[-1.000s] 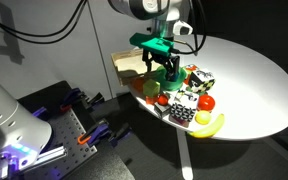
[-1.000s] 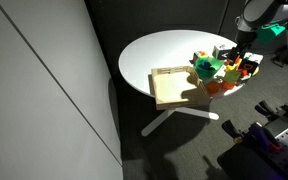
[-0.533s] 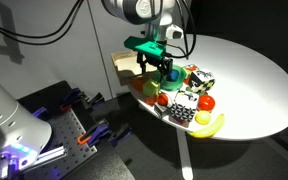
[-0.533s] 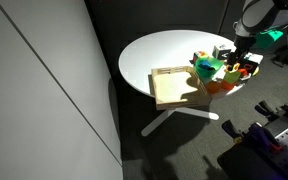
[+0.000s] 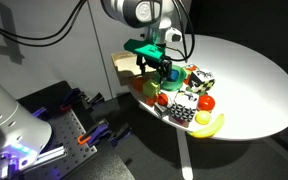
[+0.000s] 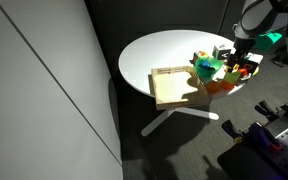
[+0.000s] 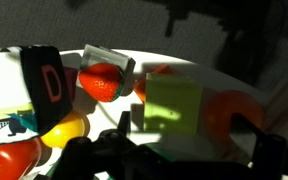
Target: Pick up the light green block from the orange block and put it in the wooden tray
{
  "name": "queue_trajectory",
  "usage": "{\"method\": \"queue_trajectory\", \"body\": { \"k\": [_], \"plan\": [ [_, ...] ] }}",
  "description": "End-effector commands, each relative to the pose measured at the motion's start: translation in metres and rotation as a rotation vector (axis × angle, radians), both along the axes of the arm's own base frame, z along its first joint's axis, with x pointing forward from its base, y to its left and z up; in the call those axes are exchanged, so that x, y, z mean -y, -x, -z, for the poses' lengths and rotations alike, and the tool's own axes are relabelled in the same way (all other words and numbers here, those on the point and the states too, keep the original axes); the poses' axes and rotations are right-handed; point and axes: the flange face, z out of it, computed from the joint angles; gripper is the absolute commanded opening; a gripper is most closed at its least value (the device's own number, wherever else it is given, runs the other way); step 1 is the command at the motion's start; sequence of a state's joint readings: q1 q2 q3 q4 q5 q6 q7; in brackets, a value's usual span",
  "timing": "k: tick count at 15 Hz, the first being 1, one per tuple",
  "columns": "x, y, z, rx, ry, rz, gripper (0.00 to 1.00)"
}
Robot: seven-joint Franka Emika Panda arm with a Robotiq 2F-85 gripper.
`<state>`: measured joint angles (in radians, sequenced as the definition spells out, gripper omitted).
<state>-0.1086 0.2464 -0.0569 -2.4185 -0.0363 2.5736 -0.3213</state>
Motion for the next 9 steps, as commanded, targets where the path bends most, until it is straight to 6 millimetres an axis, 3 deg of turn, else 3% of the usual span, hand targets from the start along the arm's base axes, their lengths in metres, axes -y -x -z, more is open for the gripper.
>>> {"method": "queue_trajectory", "body": {
  "k": [1,9],
  "plan": [
    [-0.0001,-0.0003,-0.0004,-0.001,0.0,0.0,1.0],
    [0.0001,-0.0072,0.009,0.001,-0.007,0.001,1.0]
  ]
}}
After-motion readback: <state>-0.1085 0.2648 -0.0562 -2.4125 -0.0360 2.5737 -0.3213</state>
